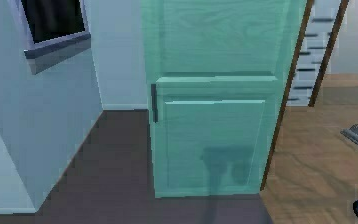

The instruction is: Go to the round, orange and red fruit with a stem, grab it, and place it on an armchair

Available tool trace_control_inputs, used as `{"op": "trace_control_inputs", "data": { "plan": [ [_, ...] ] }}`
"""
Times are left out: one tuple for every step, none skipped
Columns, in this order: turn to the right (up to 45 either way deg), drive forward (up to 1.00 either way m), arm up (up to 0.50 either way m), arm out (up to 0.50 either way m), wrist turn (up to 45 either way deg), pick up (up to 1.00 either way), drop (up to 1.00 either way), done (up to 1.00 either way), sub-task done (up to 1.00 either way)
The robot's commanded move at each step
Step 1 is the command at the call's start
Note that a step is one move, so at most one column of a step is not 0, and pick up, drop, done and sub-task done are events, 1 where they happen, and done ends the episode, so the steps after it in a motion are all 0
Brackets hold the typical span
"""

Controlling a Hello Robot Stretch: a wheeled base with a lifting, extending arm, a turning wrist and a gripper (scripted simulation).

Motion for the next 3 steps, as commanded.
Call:
{"op": "trace_control_inputs", "data": {
  "plan": [
    [0.0, 0.1, 0.0, 0.0, 0.0, 0.0, 0.0, 0.0, 0.0],
    [-45.0, 0.0, 0.0, 0.0, 0.0, 0.0, 0.0, 0.0, 0.0],
    [-36.0, 0.0, 0.0, 0.0, 0.0, 0.0, 0.0, 0.0, 0.0]
  ]
}}
